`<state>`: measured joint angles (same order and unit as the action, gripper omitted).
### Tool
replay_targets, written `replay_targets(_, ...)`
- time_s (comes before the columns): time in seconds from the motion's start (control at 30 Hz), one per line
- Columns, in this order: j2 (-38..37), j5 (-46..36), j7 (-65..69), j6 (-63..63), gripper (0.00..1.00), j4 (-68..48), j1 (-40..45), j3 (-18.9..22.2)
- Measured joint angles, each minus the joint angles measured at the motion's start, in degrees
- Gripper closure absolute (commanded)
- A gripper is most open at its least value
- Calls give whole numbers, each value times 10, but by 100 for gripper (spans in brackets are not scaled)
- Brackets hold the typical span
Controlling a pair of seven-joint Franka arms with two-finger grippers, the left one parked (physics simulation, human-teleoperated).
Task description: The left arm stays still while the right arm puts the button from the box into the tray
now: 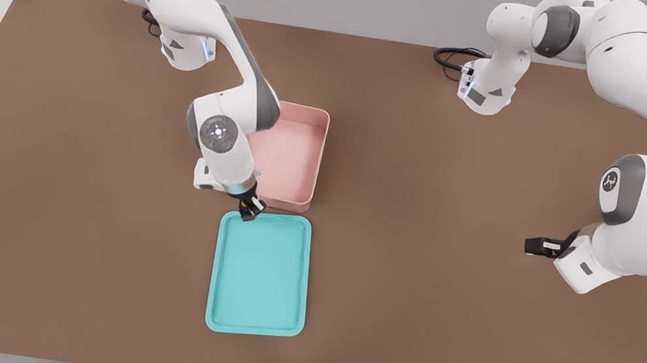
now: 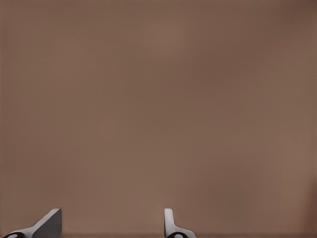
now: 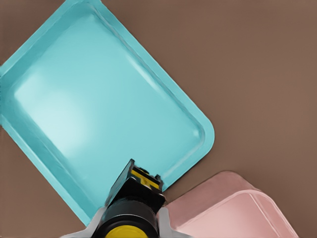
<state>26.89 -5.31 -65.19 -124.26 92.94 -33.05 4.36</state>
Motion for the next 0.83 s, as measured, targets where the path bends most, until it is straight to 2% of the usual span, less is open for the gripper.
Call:
replay_targets(0.13, 104, 1, -2, 39, 55, -130, 18, -2)
replay_targets(0.37, 202, -1, -8, 77, 55, -233, 16, -7)
replay_targets(0.4, 213, -1, -8, 79, 50, -243, 17, -5)
replay_targets(0.43, 219, -1, -9, 81, 28, -249, 18, -4)
replay_targets(0.47, 222, 0, -10, 83, 12, -252, 18, -3)
replay_targets(0.5, 224, 1, -10, 84, 0, -253, 18, -3)
replay_targets(0.53, 224, 1, -11, 85, 0, -253, 18, -2)
replay_targets(0.63, 189, 3, -12, 112, 0, -263, 33, 5)
replay_targets(0.7, 124, 3, 2, 165, 0, -297, 91, 11)
replay_targets(0.8, -3, 1, 87, 233, 0, -194, 166, 139)
replay_targets(0.83, -29, 2, 121, 254, 0, -166, 189, 160)
